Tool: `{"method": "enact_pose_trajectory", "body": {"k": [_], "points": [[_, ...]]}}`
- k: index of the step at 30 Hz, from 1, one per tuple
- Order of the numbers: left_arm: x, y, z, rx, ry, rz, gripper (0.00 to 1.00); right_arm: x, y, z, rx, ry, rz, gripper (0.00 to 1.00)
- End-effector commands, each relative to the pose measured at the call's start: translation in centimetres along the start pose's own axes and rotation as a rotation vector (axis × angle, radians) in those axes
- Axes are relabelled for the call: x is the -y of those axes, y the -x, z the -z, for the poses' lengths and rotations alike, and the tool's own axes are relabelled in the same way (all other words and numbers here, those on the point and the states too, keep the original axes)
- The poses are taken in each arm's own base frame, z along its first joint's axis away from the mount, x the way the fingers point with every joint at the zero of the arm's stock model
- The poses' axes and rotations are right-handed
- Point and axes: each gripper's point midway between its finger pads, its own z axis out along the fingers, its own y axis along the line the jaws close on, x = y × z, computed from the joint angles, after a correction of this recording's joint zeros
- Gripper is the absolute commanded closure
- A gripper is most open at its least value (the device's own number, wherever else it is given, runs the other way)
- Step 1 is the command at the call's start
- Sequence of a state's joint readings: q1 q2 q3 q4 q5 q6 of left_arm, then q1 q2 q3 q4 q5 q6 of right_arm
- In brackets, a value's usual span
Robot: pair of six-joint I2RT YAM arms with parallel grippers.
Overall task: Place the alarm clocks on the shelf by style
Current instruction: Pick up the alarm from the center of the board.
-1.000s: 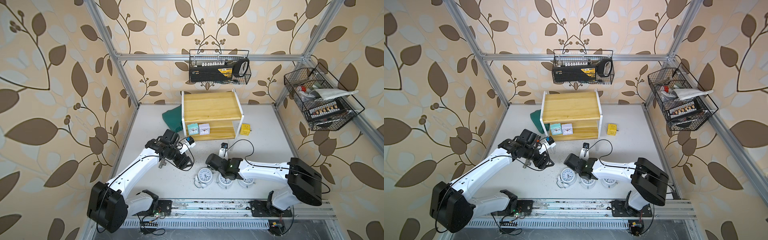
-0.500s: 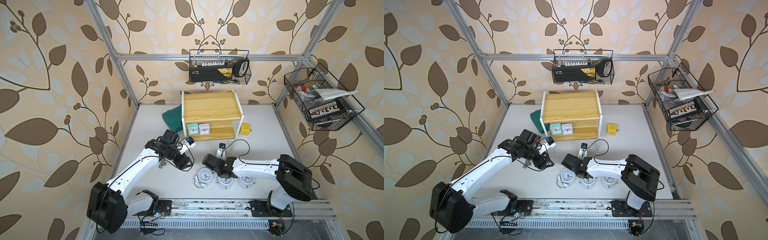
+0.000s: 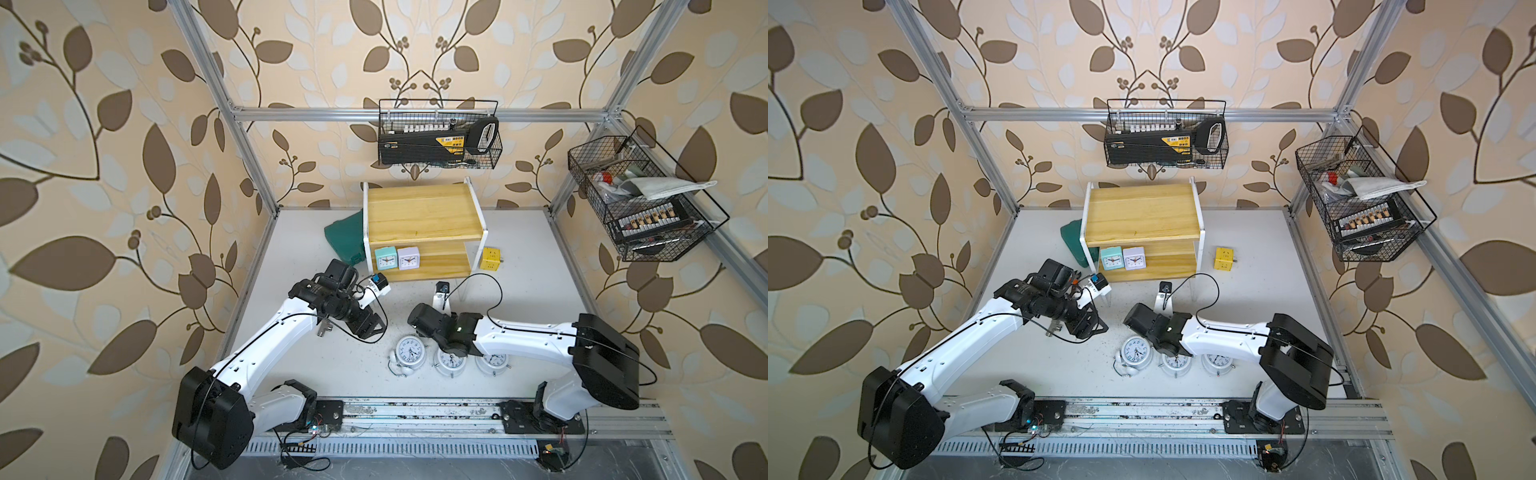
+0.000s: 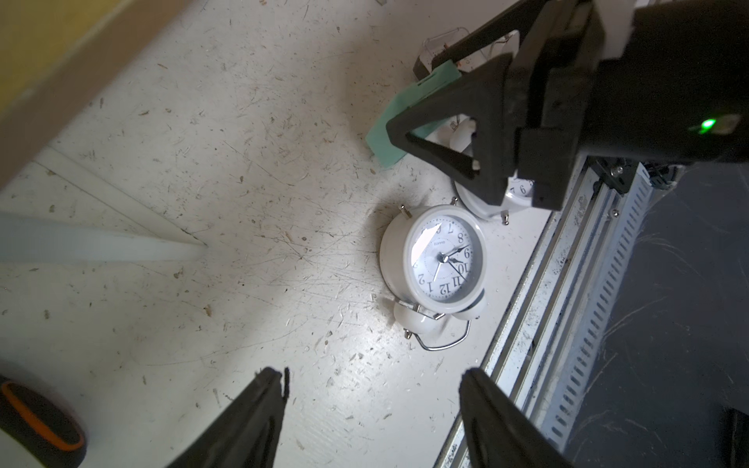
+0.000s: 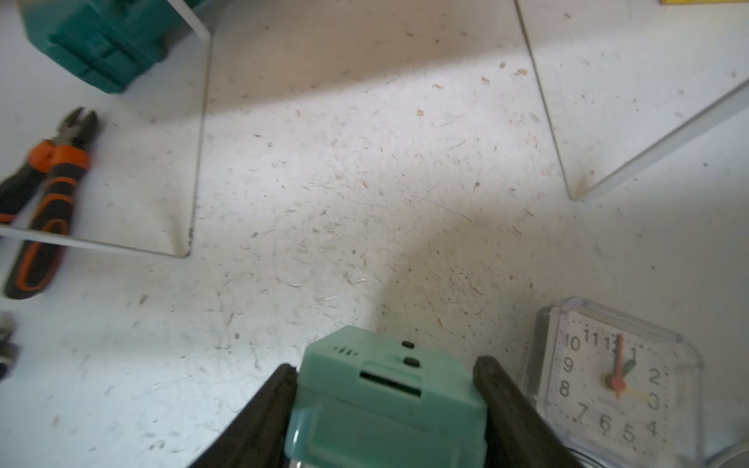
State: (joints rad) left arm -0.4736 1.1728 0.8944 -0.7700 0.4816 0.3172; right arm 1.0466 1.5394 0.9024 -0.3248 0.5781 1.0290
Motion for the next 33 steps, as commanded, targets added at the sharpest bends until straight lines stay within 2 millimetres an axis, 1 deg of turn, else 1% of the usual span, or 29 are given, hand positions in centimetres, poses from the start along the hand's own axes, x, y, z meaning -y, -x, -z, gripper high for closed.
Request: {"method": "enact_pose_trajectory", "body": {"k": [1, 3, 9, 13, 16, 26, 30, 33], "points": [[0.7, 0.3, 0.3, 0.036, -0.013, -0.054, 0.26, -1.7, 1.0, 1.3, -0.016, 0.142, 0.037, 0.39], [0.9, 0.5, 0.4, 0.046, -0.017, -0.066, 0.25, -2.7, 1.3, 2.1, -0.045, 0.228, 0.032, 0.39], [1.4, 0.6, 0.8, 0.074, -0.029, -0.098, 0.23, -5.3, 1.1, 4.2, -0.165, 0.449, 0.018, 0.39], [1.5, 0.6, 0.7, 0.073, -0.033, -0.102, 0.22, -7.3, 0.9, 5.6, -0.265, 0.611, -0.051, 0.39], [1.7, 0.5, 0.5, 0.065, -0.041, -0.104, 0.21, -8.5, 0.7, 6.2, -0.334, 0.708, -0.117, 0.39], [2.3, 0.2, 0.1, 0.051, -0.061, -0.116, 0.21, -11.9, -0.4, 6.2, -0.488, 0.898, -0.254, 0.42], [2.6, 0.0, 0.0, 0.042, -0.075, -0.121, 0.24, -12.4, -0.9, 5.5, -0.514, 0.906, -0.277, 0.43], [2.6, -0.1, -0.1, 0.037, -0.078, -0.122, 0.28, -12.4, -0.9, 5.3, -0.509, 0.902, -0.281, 0.43]]}}
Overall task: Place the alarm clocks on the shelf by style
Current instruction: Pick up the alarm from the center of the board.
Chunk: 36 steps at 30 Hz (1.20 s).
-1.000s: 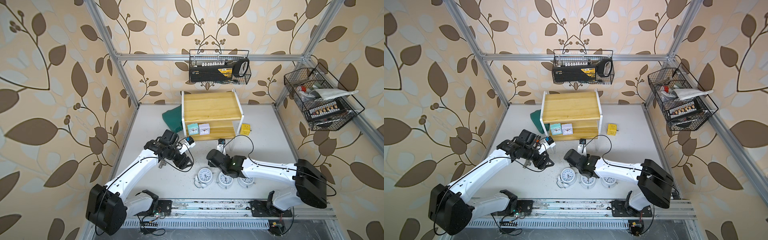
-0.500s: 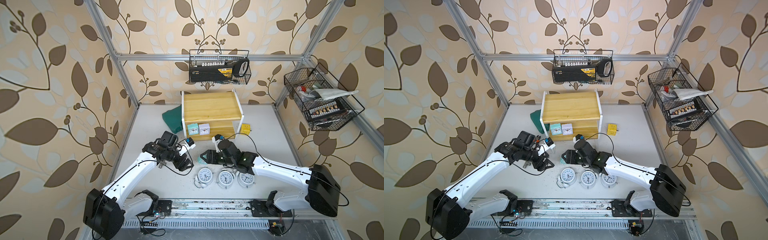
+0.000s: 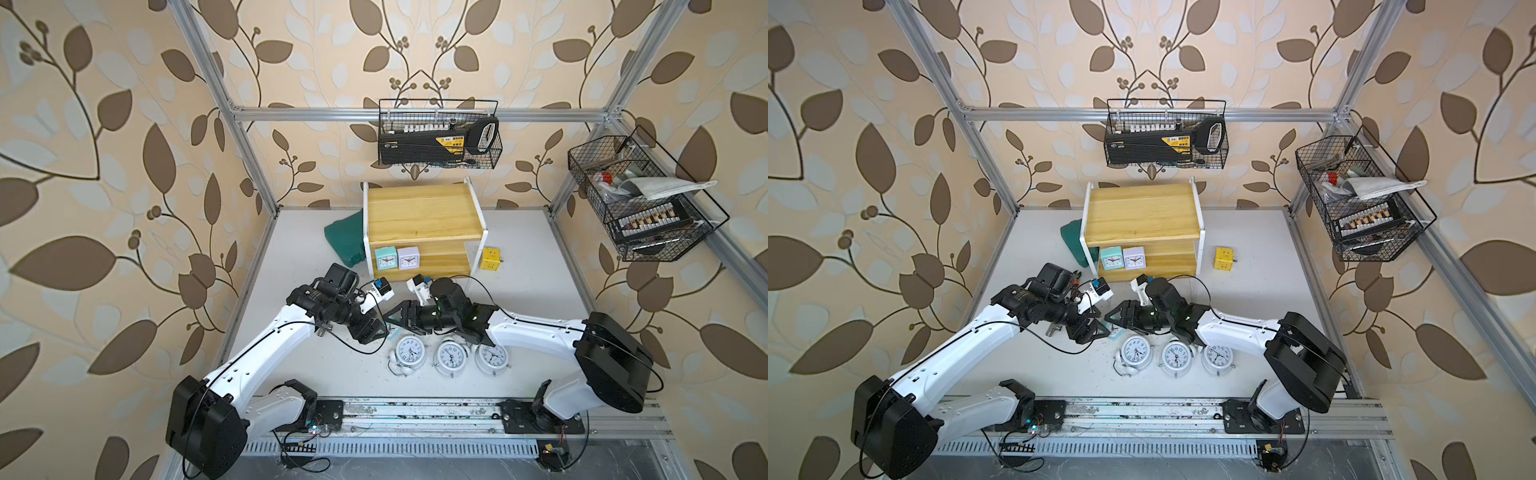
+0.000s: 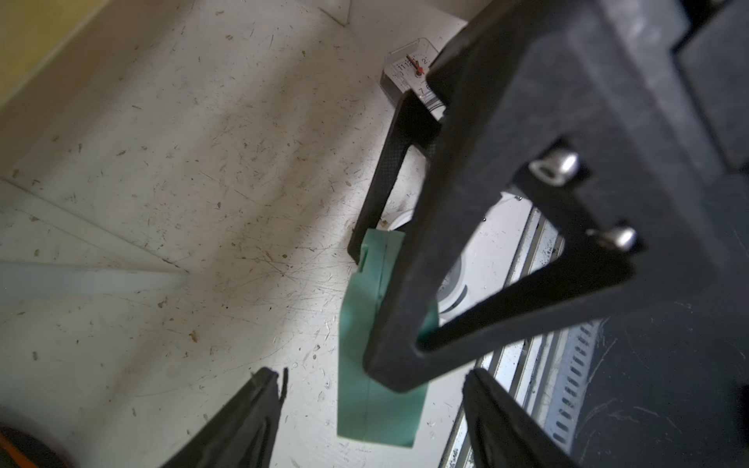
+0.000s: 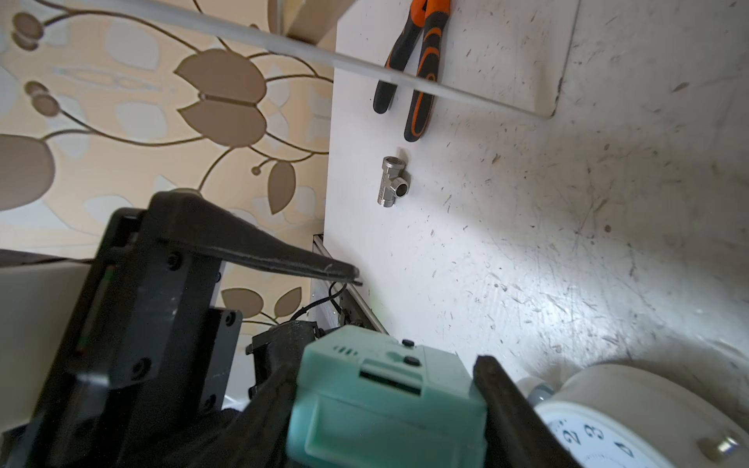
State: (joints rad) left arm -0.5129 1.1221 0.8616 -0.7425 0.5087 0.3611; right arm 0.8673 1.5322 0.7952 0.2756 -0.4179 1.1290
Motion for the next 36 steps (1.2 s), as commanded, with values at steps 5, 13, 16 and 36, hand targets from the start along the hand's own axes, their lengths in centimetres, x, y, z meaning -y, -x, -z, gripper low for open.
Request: {"method": "enact_pose_trajectory", "body": {"k": [5, 13, 16, 36], "points": [[1.2, -0.4, -0.3, -0.008, -0.059, -0.023, 0.30, -0.9, 0.3, 0.3, 0.018, 0.044, 0.004, 0.43], [1.4, -0.8, -0.6, -0.032, -0.078, -0.015, 0.40, -0.6, 0.9, 0.9, 0.055, 0.029, 0.009, 0.43], [1.6, -0.9, -0.7, -0.035, -0.086, -0.016, 0.43, -0.6, 1.0, 1.1, 0.064, 0.029, 0.009, 0.43], [1.2, -0.6, -0.9, -0.052, -0.078, 0.024, 0.78, -0.2, 1.2, 1.2, 0.107, 0.016, 0.003, 0.26]]}}
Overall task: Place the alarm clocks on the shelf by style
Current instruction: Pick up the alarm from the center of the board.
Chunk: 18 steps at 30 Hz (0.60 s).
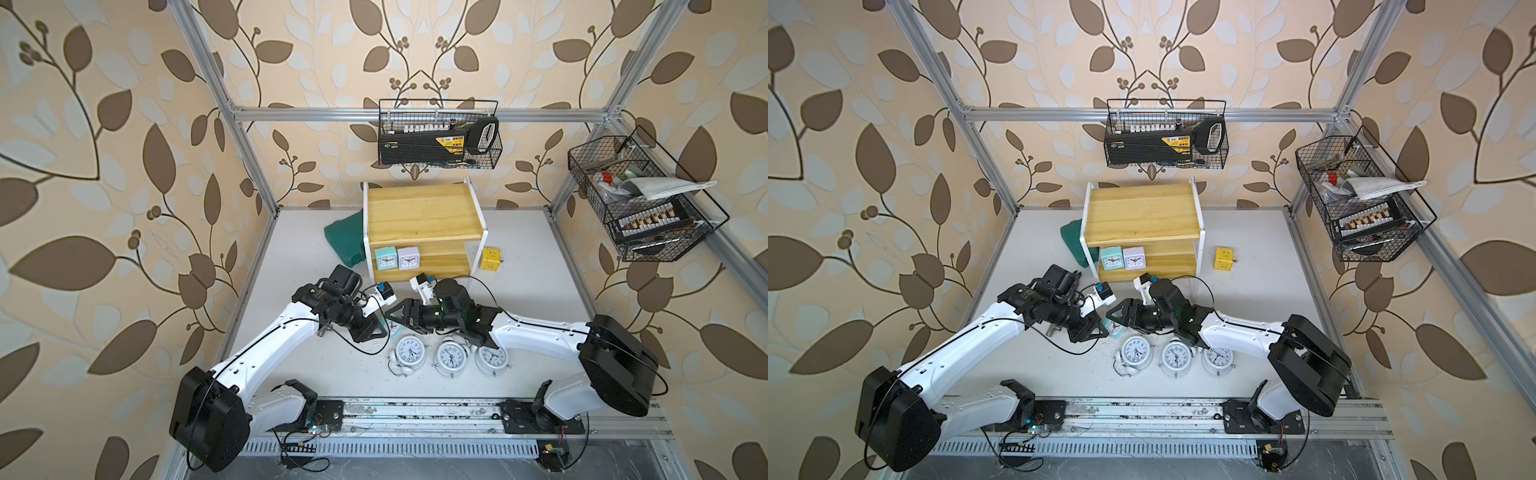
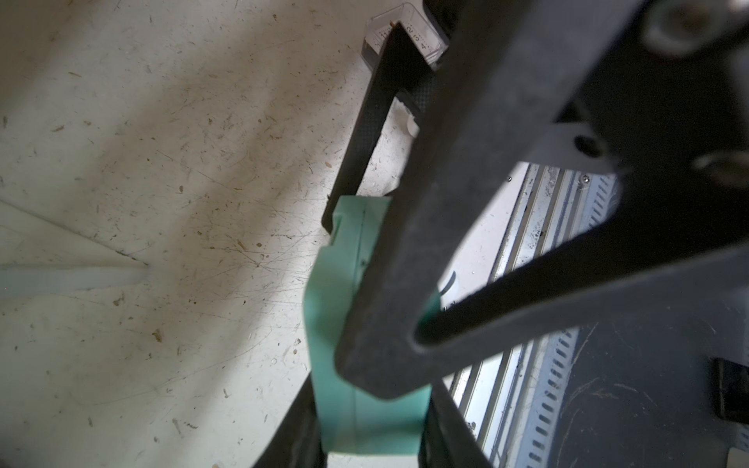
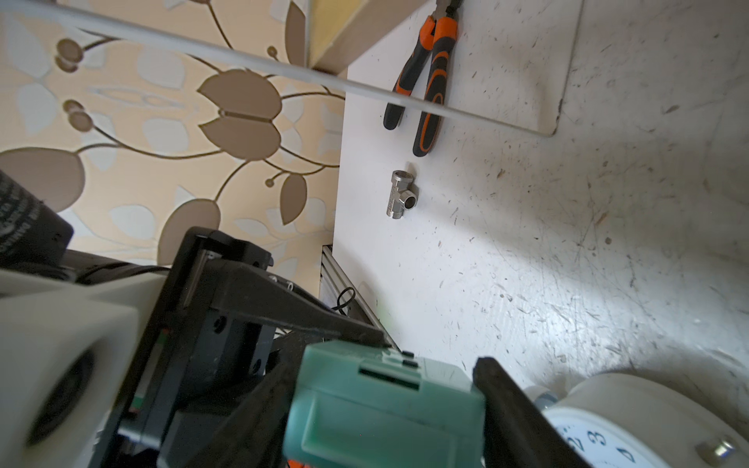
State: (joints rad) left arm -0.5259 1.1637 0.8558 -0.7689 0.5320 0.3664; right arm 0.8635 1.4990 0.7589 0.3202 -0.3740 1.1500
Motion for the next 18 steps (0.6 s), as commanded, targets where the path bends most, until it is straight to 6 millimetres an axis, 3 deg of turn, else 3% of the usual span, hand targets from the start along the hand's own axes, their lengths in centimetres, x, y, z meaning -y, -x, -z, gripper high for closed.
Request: {"method": "enact_pose_trajectory", "body": {"k": [1, 6, 18], "points": [[0.6, 0.4, 0.1, -0.004, -0.024, 0.007, 0.79, 0.0, 0.4, 0.4, 0.060, -0.014, 0.008, 0.22], [-0.3, 0.4, -0.1, -0.023, 0.012, 0.032, 0.81, 1.0, 0.5, 0.8, 0.162, -0.108, -0.018, 0.12], [-0.6, 0.7, 0.0, -0.013, 0.034, 0.044, 0.79, 1.6, -0.3, 1.1, 0.321, -0.125, -0.114, 0.13]]}}
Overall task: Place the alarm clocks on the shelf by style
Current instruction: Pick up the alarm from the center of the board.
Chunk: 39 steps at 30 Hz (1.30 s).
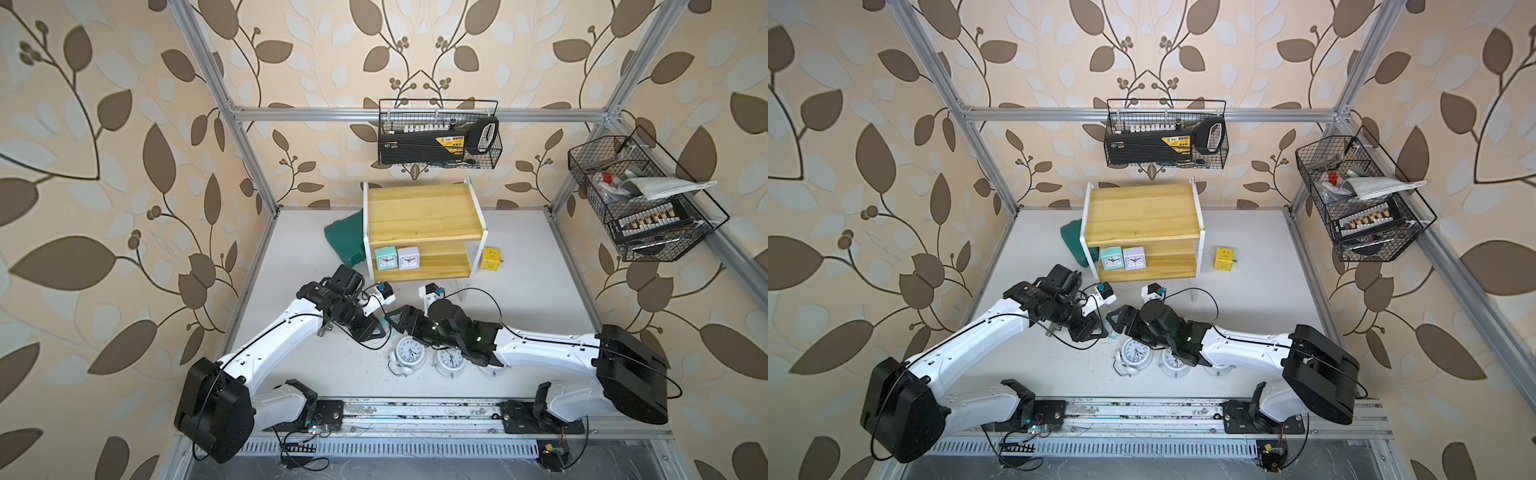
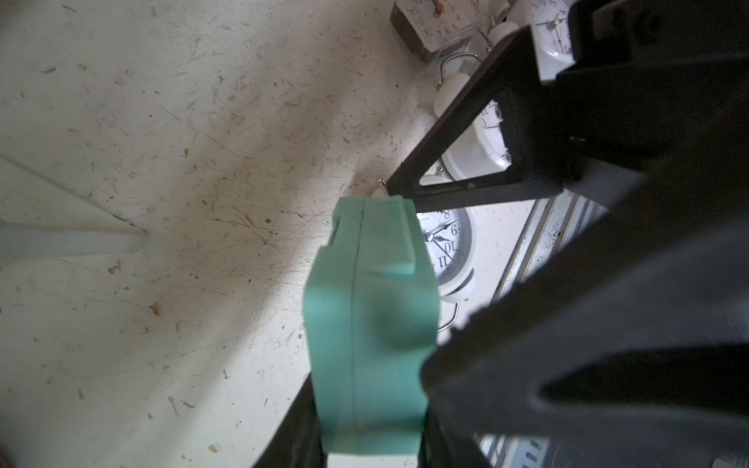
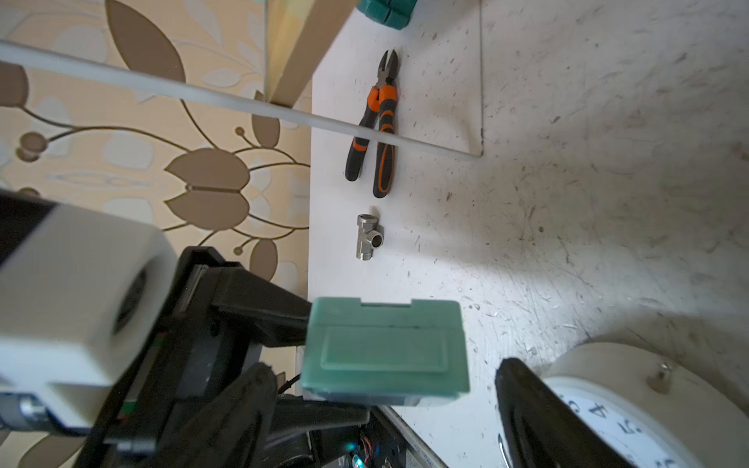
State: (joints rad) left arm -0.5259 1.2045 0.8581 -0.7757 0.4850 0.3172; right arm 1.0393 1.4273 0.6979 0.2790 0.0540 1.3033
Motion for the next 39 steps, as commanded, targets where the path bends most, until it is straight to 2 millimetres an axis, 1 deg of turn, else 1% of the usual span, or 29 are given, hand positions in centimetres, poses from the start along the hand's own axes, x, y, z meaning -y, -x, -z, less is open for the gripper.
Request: {"method": "enact_pose_trajectory", "body": {"k": [1, 9, 13, 22, 27, 29, 30, 32, 34, 36, 37, 39], "points": [[0.5, 1.4, 0.8, 0.039, 0.000, -0.026, 0.79, 0.0, 0.8, 0.0, 0.078, 0.017, -0.049, 0.14], [0.8, 1.5, 1.0, 0.045, -0.006, -0.024, 0.79, -0.5, 0.0, -1.0, 0.093, 0.051, -0.060, 0.19], [0.7, 1.5, 1.0, 0.045, -0.005, -0.021, 0.79, -0.6, 0.0, -0.9, 0.119, 0.054, -0.058, 0.23], [0.7, 1.5, 0.9, 0.041, -0.008, -0.015, 0.78, -0.1, 0.1, -0.7, 0.151, 0.023, -0.035, 0.28], [0.7, 1.4, 0.9, 0.040, -0.009, -0.016, 0.78, 0.2, 0.1, -0.8, 0.154, 0.014, -0.028, 0.36], [0.8, 1.4, 0.8, 0.040, -0.011, -0.018, 0.77, 0.3, 0.0, -0.8, 0.155, 0.016, -0.023, 0.39], [0.8, 1.4, 0.9, 0.040, -0.012, -0.019, 0.75, 0.2, 0.0, -0.7, 0.153, 0.019, -0.019, 0.41], [0.8, 1.4, 0.9, 0.043, -0.010, -0.019, 0.66, 0.3, 0.1, -0.6, 0.158, 0.021, -0.008, 0.45], [0.7, 1.4, 0.9, 0.045, -0.008, -0.018, 0.49, 0.2, 0.3, -0.4, 0.166, 0.025, 0.011, 0.48], [0.7, 1.4, 1.0, 0.050, -0.008, -0.018, 0.37, 0.0, 0.6, -0.1, 0.175, 0.029, 0.034, 0.49], [0.8, 1.5, 1.1, 0.058, -0.008, -0.018, 0.33, 0.0, 0.8, 0.1, 0.179, 0.029, 0.050, 0.49], [0.8, 1.6, 1.4, 0.071, -0.008, -0.014, 0.29, 0.0, 1.2, 0.5, 0.185, 0.023, 0.083, 0.49]]}}
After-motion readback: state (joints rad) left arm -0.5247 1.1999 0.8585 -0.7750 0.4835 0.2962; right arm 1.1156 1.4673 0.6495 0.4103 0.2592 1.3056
